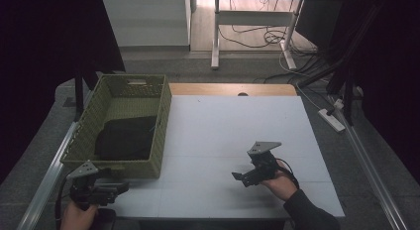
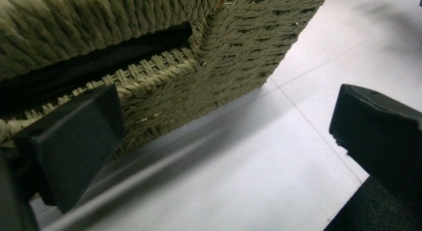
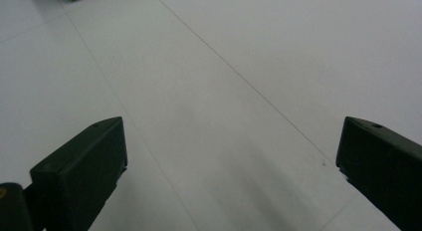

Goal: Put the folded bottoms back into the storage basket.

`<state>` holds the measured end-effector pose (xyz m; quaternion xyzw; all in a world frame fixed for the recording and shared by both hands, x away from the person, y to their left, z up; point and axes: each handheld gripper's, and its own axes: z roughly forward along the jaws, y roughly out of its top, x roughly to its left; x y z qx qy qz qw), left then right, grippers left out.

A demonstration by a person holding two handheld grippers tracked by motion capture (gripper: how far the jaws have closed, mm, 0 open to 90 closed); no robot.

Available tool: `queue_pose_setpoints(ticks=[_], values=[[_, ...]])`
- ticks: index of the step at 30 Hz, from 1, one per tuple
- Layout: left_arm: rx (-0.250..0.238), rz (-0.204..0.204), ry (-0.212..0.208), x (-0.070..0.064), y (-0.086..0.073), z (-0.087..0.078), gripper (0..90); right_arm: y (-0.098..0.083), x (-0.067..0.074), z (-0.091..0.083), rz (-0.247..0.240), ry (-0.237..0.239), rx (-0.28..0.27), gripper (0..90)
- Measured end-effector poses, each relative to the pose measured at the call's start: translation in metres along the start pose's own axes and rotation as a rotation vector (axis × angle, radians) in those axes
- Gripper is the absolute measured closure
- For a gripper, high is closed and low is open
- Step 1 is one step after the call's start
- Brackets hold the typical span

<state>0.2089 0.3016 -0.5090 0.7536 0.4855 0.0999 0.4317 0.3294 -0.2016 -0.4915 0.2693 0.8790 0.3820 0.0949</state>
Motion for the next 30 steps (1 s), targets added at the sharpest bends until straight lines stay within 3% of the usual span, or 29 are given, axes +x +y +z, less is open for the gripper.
queue_pose_setpoints(ticks=[30], values=[[0.005,-0.007,-0.004,0.001,0.0,0.001,1.1,-0.033,-0.007,-0.039,0.085,-0.069,-0.004,0.1]])
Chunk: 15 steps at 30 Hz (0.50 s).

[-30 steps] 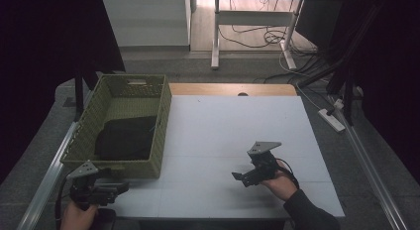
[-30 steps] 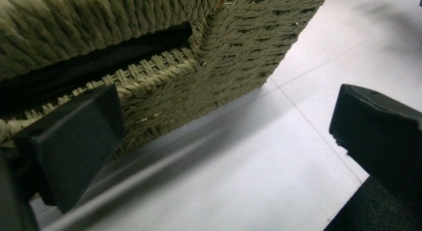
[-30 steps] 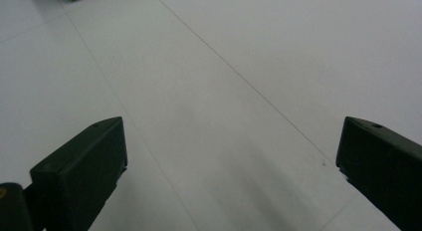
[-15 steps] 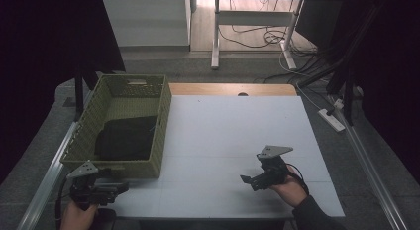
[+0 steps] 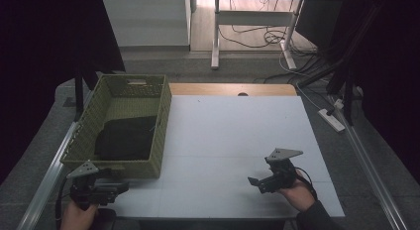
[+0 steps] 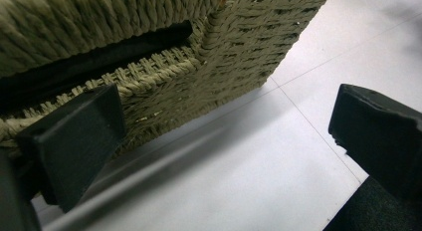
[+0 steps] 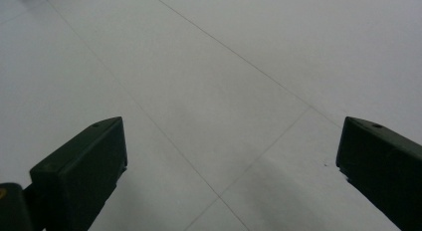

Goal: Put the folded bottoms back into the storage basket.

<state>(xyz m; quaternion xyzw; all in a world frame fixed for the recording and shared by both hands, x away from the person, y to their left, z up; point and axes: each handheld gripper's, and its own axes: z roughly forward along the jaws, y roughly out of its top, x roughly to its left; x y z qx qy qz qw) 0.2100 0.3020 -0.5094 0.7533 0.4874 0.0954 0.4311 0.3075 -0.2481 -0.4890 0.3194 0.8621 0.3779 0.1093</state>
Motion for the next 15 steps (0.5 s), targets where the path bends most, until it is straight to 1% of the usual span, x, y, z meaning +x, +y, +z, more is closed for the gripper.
queue_pose_setpoints(ticks=[8,15], values=[[0.001,-0.002,0.001,0.0,0.0,0.0,1.2,-0.006,-0.003,-0.009,0.022,-0.023,-0.006,0.1],[0.002,-0.002,0.001,0.0,0.0,0.0,1.2,-0.012,-0.005,-0.015,0.022,-0.047,-0.005,0.2]])
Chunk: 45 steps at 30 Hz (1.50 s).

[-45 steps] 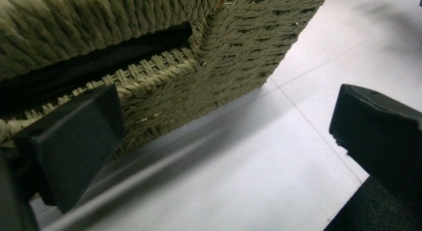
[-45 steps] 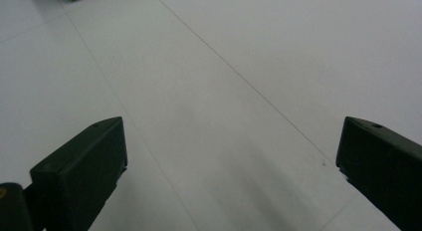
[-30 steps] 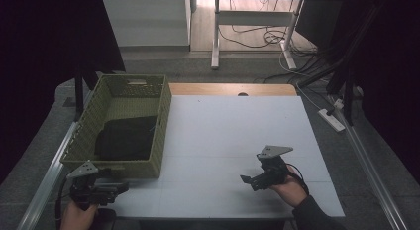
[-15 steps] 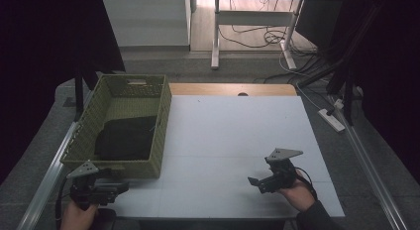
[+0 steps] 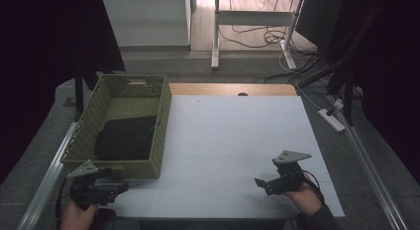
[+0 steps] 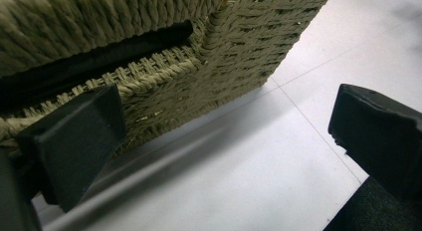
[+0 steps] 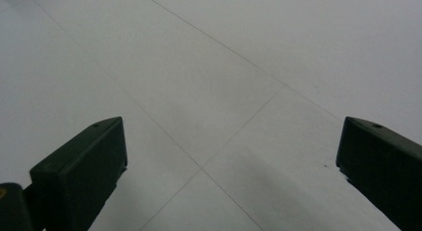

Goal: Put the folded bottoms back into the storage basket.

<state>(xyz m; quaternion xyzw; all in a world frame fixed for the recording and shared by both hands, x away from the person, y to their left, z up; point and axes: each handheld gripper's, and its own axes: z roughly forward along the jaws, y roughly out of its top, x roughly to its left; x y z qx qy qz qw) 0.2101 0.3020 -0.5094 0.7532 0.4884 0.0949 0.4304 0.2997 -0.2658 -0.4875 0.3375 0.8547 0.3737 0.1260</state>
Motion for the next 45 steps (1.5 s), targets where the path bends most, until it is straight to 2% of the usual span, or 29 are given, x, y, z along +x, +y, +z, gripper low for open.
queue_pose_setpoints(ticks=[8,27,37,45], values=[[0.0,0.001,0.001,0.0,0.0,0.0,1.2,-0.005,-0.001,-0.005,0.016,-0.008,0.008,0.1],[-0.002,-0.002,0.0,0.0,0.0,0.0,1.3,-0.022,-0.006,-0.026,0.057,-0.063,0.003,0.2],[-0.001,-0.004,0.0,0.0,0.0,0.0,1.3,-0.03,-0.009,-0.04,0.099,-0.087,-0.027,0.2],[-0.001,-0.005,0.0,0.0,0.0,0.0,1.3,-0.034,-0.01,-0.048,0.112,-0.1,-0.027,0.3]])
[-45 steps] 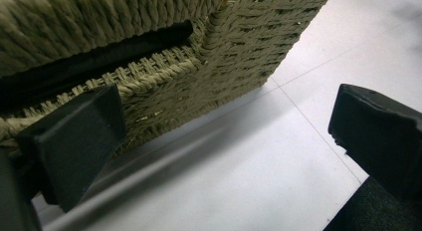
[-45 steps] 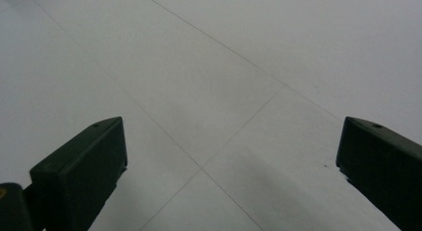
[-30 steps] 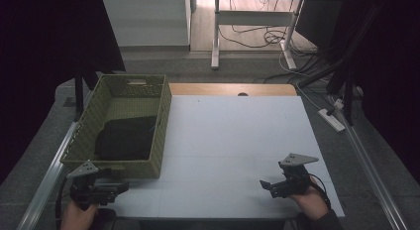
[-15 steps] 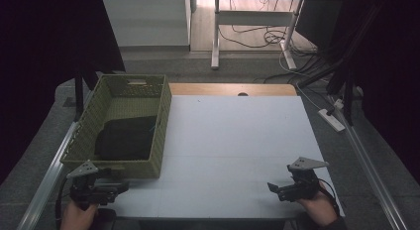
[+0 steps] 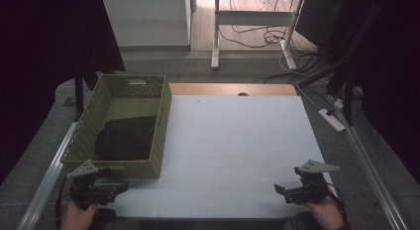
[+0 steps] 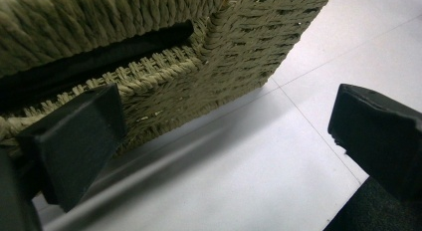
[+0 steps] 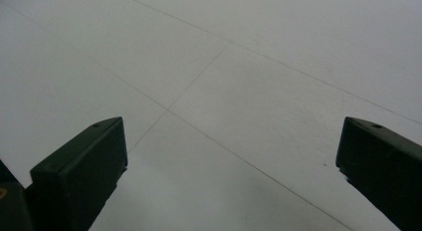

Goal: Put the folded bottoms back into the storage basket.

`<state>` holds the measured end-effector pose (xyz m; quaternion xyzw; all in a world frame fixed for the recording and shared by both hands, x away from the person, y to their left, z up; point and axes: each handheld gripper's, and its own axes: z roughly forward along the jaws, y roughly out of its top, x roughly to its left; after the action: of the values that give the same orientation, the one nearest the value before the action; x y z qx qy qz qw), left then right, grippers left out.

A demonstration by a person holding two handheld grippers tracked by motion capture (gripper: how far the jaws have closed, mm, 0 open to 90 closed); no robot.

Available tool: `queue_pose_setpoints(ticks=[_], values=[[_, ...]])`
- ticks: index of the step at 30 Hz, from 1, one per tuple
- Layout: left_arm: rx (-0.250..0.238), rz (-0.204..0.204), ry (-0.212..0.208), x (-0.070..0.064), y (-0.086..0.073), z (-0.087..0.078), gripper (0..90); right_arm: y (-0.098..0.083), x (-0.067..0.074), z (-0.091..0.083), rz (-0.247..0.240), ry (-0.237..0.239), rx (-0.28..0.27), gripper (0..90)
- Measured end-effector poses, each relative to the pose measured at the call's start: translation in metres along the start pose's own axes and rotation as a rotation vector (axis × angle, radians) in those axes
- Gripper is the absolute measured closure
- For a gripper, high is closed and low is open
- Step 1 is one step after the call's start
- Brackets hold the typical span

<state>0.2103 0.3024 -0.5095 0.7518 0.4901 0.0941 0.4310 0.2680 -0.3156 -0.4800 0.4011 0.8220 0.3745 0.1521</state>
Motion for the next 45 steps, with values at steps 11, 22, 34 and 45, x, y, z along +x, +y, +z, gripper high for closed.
queue_pose_setpoints(ticks=[11,22,34,45], values=[[0.002,0.0,0.002,0.0,0.0,0.0,1.4,-0.005,-0.004,-0.009,0.026,-0.016,-0.013,0.3],[0.003,-0.004,0.003,0.0,0.0,0.0,1.4,-0.01,-0.006,-0.015,0.035,-0.037,-0.011,0.3],[0.005,-0.007,0.006,0.0,0.0,0.001,1.7,-0.015,-0.008,-0.022,0.048,-0.072,-0.005,0.3],[0.006,-0.013,0.007,0.001,0.0,0.001,1.9,-0.017,-0.006,-0.023,0.036,-0.086,0.023,0.3]])
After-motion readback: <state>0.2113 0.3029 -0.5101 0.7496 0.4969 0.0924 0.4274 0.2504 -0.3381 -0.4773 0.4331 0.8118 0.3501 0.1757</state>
